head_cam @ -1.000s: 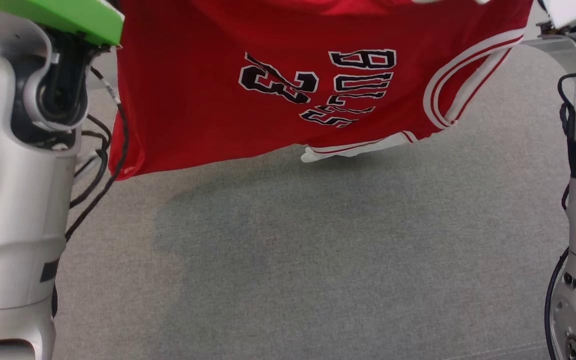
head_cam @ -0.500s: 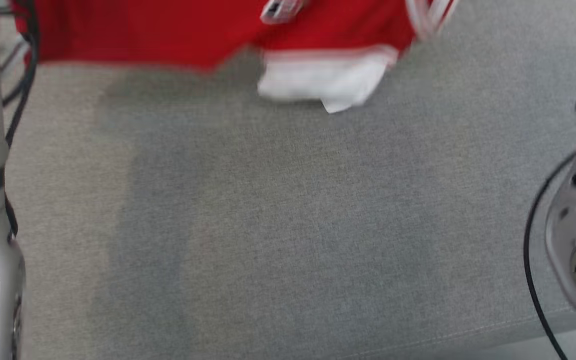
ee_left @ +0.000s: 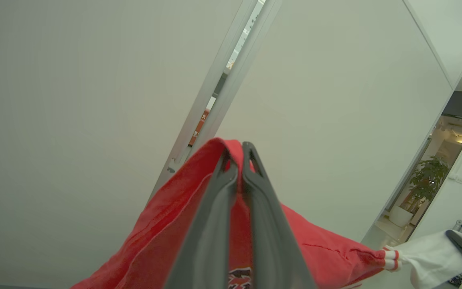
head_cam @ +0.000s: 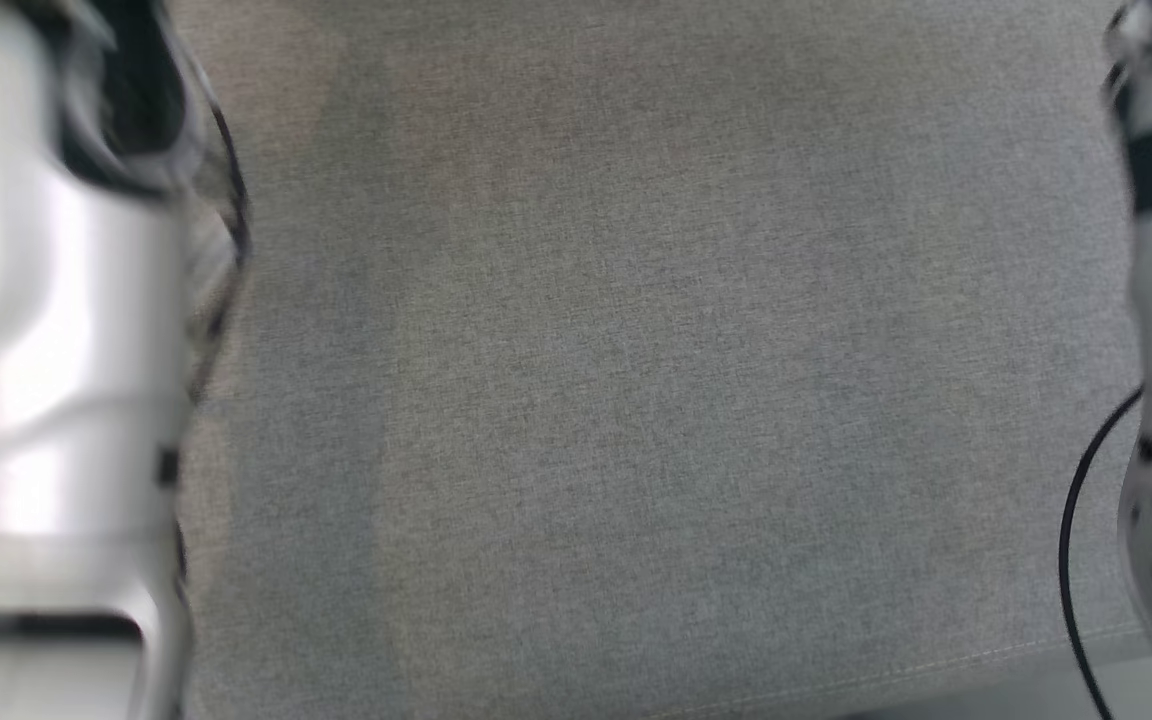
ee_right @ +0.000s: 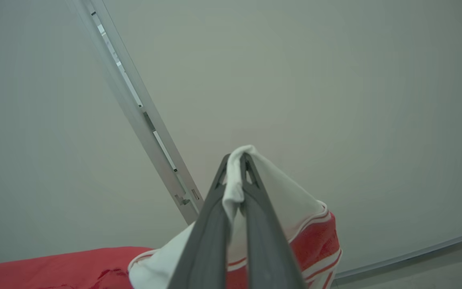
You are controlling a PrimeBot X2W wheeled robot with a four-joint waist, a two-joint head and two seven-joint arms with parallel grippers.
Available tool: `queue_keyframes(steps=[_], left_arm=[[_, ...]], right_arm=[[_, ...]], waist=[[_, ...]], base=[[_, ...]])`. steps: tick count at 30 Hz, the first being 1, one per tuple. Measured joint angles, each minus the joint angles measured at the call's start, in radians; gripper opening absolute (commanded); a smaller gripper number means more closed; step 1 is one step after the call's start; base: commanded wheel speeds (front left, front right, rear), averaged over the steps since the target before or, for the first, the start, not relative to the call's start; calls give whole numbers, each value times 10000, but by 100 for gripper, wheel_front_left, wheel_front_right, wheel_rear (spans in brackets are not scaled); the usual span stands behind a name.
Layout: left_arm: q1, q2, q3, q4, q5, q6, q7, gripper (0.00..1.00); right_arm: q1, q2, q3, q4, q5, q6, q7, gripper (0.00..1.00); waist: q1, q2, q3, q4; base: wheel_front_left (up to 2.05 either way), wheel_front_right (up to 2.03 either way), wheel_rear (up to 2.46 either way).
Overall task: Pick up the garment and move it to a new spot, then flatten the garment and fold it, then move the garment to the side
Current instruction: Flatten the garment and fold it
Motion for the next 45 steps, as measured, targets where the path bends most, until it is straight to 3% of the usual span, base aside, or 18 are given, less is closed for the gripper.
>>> queue_keyframes(steps=[6, 12, 22, 29, 35, 39, 45], left_arm=[[3173, -267, -625, 1398, 345, -67, -2, 0], [5185, -305, -1262, 2286, -497, -69, 569, 0], [8112, 222, -1127, 1795, -1266, 25, 1005, 0], [9631, 830, -1239, 826, -1202, 500, 1473, 0], [10893, 1267, -1486, -360, -1133, 1030, 2243, 0], [11441, 1478, -1492, -1317, -1237, 1304, 2700, 0], [11424, 1243, -1377, -2541, -1871, 1442, 3266, 0]], right_arm=[[3499, -554, 1001, -151, 773, 0, 1478, 0], [6541, -867, 681, -1126, 1279, 0, 3208, 0], [10493, 481, -943, -3975, 510, 0, 5588, 0], [12306, 1028, -1507, -5860, 130, 0, 7538, 0], [13563, 1058, -1628, -6485, 150, 0, 8661, 0], [13896, 1062, -1730, -6849, 232, 0, 8974, 0], [13170, 1057, -1837, -7191, 568, 0, 8874, 0]], waist=[[-1, 0, -441, 124], [-2, 0, -1220, 181], [-3, 0, -2756, 263], [-3, 0, -3454, 409], [-3, 0, -3768, 420], [-3, 0, -3809, 492], [-3, 0, -3732, 638]], base=[[0, 0, 0], [0, 0, 0], [0, 0, 0], [0, 0, 0], [0, 0, 0], [0, 0, 0], [0, 0, 0]])
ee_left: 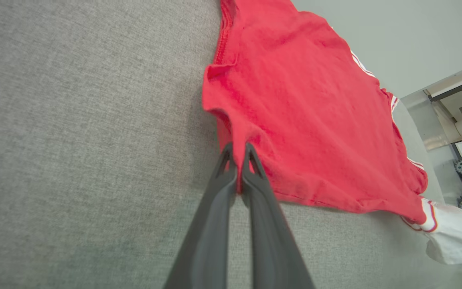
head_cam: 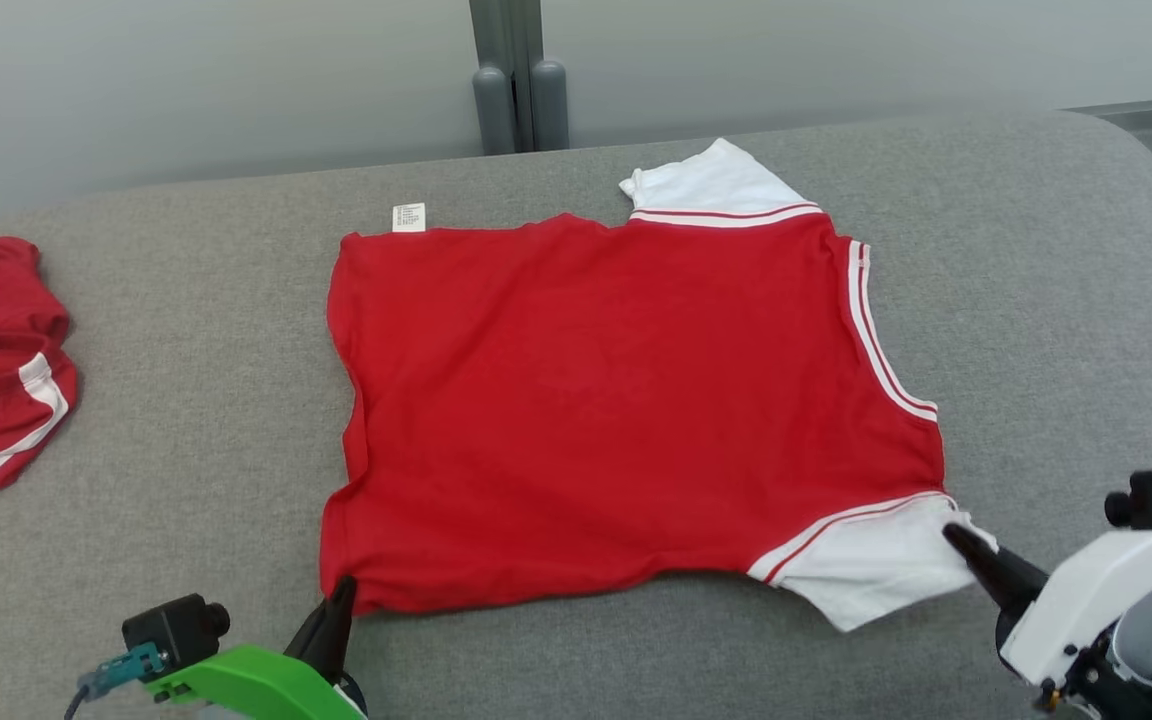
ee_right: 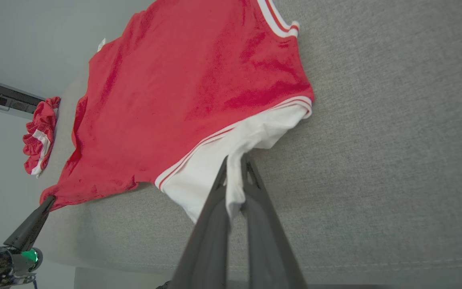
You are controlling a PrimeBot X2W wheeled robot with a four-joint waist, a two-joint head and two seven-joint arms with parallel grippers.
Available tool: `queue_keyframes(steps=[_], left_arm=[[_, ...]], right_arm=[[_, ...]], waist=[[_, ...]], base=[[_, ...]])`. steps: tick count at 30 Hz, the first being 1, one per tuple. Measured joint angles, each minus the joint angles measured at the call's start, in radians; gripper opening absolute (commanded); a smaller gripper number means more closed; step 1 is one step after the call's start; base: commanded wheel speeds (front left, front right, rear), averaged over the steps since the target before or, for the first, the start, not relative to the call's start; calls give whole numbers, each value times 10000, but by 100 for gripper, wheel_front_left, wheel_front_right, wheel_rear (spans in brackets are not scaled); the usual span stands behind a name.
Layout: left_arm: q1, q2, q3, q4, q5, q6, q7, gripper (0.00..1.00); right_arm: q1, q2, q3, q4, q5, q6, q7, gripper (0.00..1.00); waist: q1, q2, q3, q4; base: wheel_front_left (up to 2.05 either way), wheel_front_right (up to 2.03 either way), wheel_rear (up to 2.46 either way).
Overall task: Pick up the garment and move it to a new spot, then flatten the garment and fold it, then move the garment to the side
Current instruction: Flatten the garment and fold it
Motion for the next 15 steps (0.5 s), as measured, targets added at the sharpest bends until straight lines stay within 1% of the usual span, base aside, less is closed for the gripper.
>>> queue_keyframes(steps=[3, 7, 11, 12, 15], left_arm=[[-439, -54, -48, -211, 8, 165, 226, 0], [-1298, -330, -73, -232, -23, 334, 426, 0], [-2227, -581, -71, 199, -15, 681, 562, 0], [-2442, -646, -69, 324, 10, 711, 558, 0], [-3204, -832, -8, 947, 163, 915, 347, 0]], right_arm=[[-781, 0, 79, -54, -98, 0, -2, 0], [-1806, 2, 228, 280, -148, 0, 4, 0], [-2874, 2, 357, 777, -545, 0, 125, 0], [-3112, 2, 368, 897, -564, 0, 119, 0], [-3896, 0, 445, 1383, -732, 0, 48, 0]], waist=[[0, 0, 54, 100], [0, 0, 174, 222], [0, 0, 389, 345], [0, 0, 454, 365], [1, 0, 711, 420]], base=[[0, 0, 0], [0, 0, 0], [0, 0, 0], [0, 0, 0], [0, 0, 0]])
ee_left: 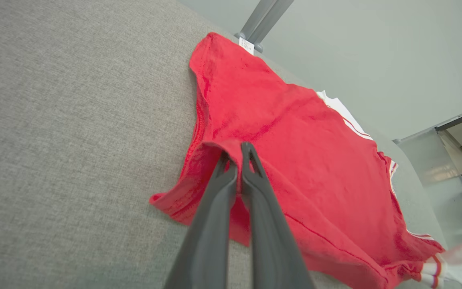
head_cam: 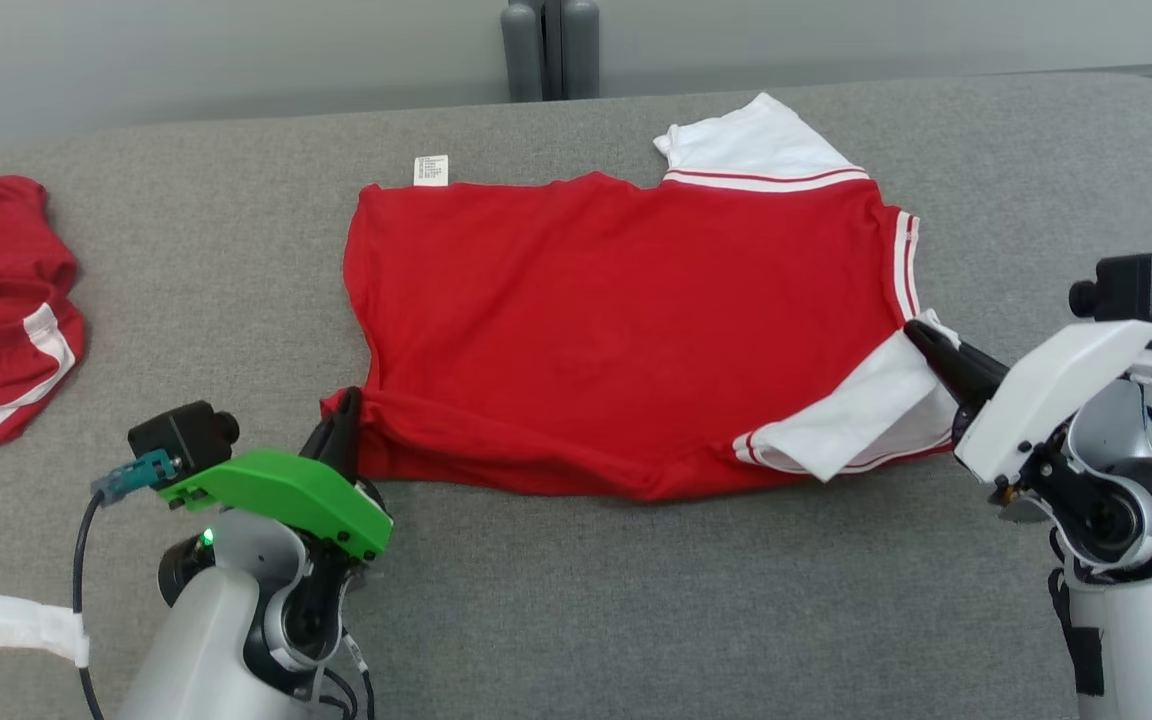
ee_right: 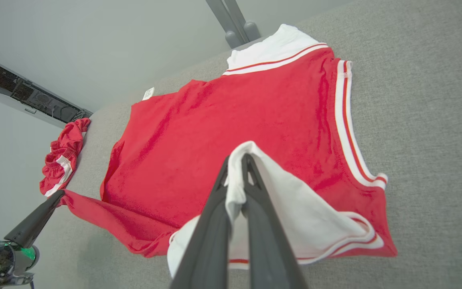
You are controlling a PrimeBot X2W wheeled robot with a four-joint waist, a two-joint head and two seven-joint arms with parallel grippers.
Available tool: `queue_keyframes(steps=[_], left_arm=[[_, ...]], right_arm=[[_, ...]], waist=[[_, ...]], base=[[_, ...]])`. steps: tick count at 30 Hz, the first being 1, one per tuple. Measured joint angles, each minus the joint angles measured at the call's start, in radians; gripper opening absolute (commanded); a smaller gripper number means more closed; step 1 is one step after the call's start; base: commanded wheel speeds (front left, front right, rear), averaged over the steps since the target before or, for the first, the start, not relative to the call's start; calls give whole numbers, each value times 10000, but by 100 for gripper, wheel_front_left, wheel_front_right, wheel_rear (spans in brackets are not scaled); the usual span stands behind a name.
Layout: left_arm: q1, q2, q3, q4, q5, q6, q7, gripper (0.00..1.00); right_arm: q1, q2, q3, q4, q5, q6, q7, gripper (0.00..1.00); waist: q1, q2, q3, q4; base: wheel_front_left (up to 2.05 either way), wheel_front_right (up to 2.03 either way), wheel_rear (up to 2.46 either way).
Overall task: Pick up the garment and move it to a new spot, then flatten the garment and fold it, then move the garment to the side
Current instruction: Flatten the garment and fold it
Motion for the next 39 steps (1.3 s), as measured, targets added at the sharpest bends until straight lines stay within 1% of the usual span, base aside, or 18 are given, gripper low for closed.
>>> queue_keyframes(steps=[2, 6, 10, 20, 24, 25, 26, 27, 28, 31, 34, 35, 39], left_arm=[[-494, 10, -84, 583, 391, 86, -213, 0], [-1122, -111, -184, 1641, 604, 81, -502, 0], [-1569, -242, -151, 2364, 617, -136, -915, 0], [-2118, -456, -211, 3321, 600, -602, -1340, 0], [-2245, -479, -219, 3551, 598, -669, -1442, 0], [-2285, -489, -215, 3632, 598, -669, -1469, 0], [-2313, -508, -199, 3701, 598, -665, -1567, 23], [-2339, -512, -188, 3766, 606, -642, -1653, 84], [-2365, -520, -171, 3818, 606, -619, -1728, 100], [-2481, -522, -176, 4017, 683, -604, -1933, 100], [-2492, -468, -207, 4103, 869, -564, -2313, 100], [-2492, -391, -234, 4096, 1016, -545, -2495, 100], [-2369, 148, -512, 3814, 1927, -190, -3221, 100]], right_arm=[[-459, -130, 115, 416, -242, 0, -140, 0], [-1123, -249, 251, 1149, -454, 0, -581, 0], [-1680, -303, 351, 1676, -644, 0, -1266, 0], [-2588, -408, 654, 2886, -771, 0, -2598, 0], [-2845, -422, 717, 3519, -1043, 0, -3135, 0], [-2919, -424, 752, 3699, -1104, 0, -3250, 42], [-2972, -422, 790, 3877, -1202, 0, -3396, 100], [-3014, -420, 857, 4031, -1279, 0, -3563, 100], [-3055, -420, 913, 4140, -1294, 0, -3661, 100], [-3129, -349, 1131, 4335, -1112, 0, -4079, 100], [-3172, -380, 1312, 4257, -884, 0, -4627, 100], [-3172, -407, 1338, 4174, -803, 0, -4752, 100], [-2886, -625, 1319, 3643, -709, 0, -4892, 100]], waist=[[0, 0, 205, 29], [0, 0, 598, 61], [0, 0, 950, 68], [1, 0, 1347, 190], [1, 0, 1363, 228], [1, 0, 1353, 231], [1, 0, 1339, 232], [1, 0, 1326, 231], [1, 0, 1313, 230], [1, 0, 1237, 224], [1, 0, 1102, 218], [1, 0, 1058, 216], [1, 0, 807, 206]], base=[[0, 0, 0], [0, 0, 0], [0, 0, 0], [0, 0, 0], [0, 0, 0], [0, 0, 0], [0, 0, 0], [0, 0, 0], [0, 0, 0], [0, 0, 0], [0, 0, 0], [0, 0, 0], [0, 0, 0]])
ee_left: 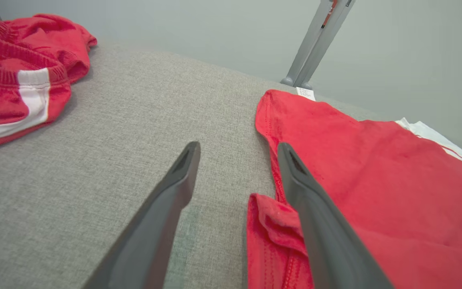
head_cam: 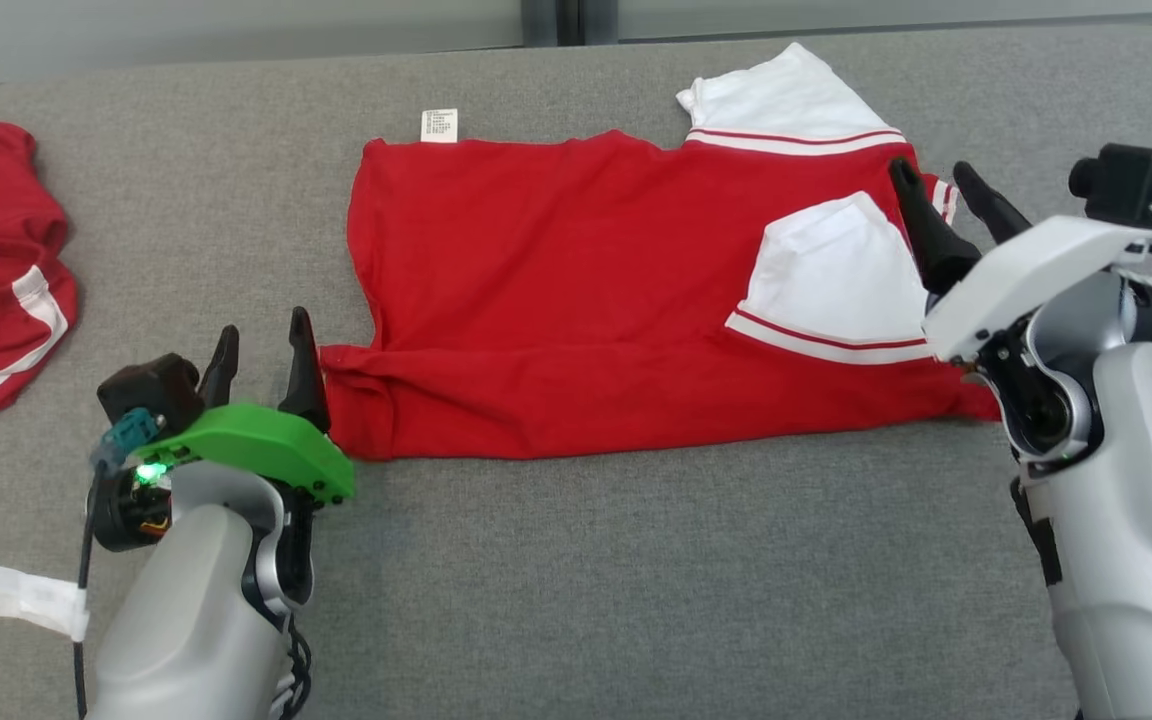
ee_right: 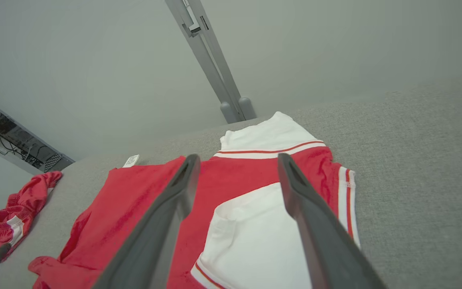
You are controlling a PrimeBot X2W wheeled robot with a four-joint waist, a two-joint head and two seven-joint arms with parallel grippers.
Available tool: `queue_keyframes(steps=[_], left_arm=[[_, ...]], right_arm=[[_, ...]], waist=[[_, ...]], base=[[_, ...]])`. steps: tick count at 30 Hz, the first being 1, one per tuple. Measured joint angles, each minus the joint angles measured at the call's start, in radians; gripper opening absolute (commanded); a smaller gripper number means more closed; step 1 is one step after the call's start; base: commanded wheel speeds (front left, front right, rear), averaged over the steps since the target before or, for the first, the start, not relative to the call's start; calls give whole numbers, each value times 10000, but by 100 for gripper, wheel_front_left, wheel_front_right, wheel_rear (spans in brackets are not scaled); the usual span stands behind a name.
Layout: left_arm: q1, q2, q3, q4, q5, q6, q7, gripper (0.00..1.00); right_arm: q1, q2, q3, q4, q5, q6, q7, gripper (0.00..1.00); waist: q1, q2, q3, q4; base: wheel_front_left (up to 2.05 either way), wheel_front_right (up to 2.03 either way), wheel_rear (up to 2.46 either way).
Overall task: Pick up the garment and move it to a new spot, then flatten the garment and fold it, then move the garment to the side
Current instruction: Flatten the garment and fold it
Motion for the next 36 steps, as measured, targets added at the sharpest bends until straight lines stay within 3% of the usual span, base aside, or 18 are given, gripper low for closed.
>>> queue_keyframes(steps=[7, 13, 19, 27, 32, 36], left_arm=[[1406, 326, -1085, -1162, 1465, 602, -242, 100], [1929, 211, -1898, -1292, 2094, 1001, 6, 100], [1712, 215, -2123, -639, 2738, 1657, -100, 100], [1112, -46, -2460, 326, 3068, 1726, -134, 100], [828, -132, -2274, 903, 3078, 2119, -205, 100], [704, -146, -2054, 1103, 2945, 2171, -251, 100]], right_arm=[[1813, -207, -972, -1267, -1425, 0, 732, 100], [2898, 272, -1710, -1900, -2698, 0, 794, 100], [2998, 558, -1772, -1131, -3248, 0, 451, 100], [2145, 619, -1862, 669, -3651, 0, 307, 100], [1615, 625, -1804, 1647, -4019, 0, 502, 100], [1371, 625, -1875, 2008, -4247, 0, 531, 100]], waist=[[0, 0, -474, -12], [0, 0, -588, -78], [0, 0, -495, -241], [0, 0, -182, -243], [0, 0, -3, -166], [0, 0, 111, -71]], base=[[0, 0, 0], [0, 0, 0], [0, 0, 0], [0, 0, 0], [0, 0, 0], [0, 0, 0]])
